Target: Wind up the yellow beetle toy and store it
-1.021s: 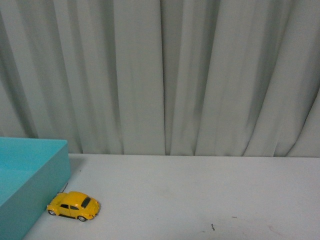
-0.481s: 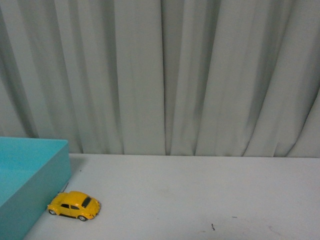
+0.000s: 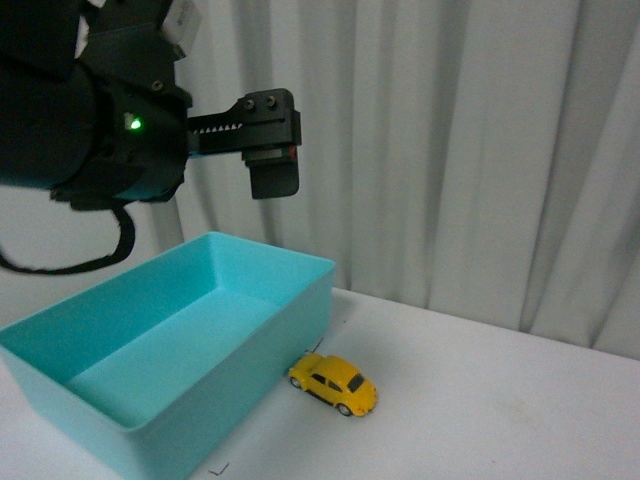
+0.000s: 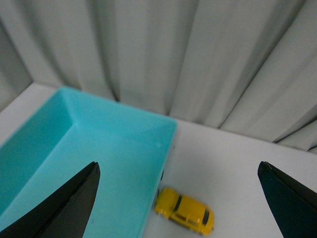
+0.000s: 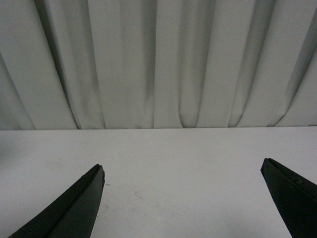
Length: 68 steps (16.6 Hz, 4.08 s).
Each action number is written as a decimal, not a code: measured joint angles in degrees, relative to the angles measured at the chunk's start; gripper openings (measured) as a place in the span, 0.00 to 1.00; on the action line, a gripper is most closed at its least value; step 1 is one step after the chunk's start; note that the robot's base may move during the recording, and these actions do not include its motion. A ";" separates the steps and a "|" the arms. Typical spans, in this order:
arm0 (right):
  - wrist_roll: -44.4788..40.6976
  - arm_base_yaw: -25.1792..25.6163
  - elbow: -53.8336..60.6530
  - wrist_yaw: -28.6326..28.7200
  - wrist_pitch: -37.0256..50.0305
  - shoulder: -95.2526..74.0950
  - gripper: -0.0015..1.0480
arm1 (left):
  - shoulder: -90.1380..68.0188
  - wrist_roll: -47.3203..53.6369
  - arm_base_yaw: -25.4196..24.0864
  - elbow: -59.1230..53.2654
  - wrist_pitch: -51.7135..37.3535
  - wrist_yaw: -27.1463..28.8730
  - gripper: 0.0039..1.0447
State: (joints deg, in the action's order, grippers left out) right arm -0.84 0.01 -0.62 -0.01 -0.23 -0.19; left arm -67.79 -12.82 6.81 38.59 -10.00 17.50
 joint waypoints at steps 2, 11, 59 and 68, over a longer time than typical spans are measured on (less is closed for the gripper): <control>0.02 0.00 0.00 0.00 0.00 0.00 0.94 | -12.76 9.94 1.95 11.54 -5.11 -5.18 0.94; 0.00 0.00 0.00 0.00 0.00 0.00 0.94 | -37.81 83.97 5.79 36.59 32.09 -16.24 0.94; 0.00 0.00 0.00 0.00 0.02 0.00 0.94 | -28.44 52.24 -10.32 47.58 37.57 -25.94 0.40; 0.00 0.00 0.00 0.00 0.00 0.00 0.94 | -28.65 38.18 -21.97 41.00 33.44 -14.32 0.40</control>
State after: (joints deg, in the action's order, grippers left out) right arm -0.84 0.01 -0.62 -0.01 -0.23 -0.19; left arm -96.44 25.36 -15.16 79.59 23.44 3.18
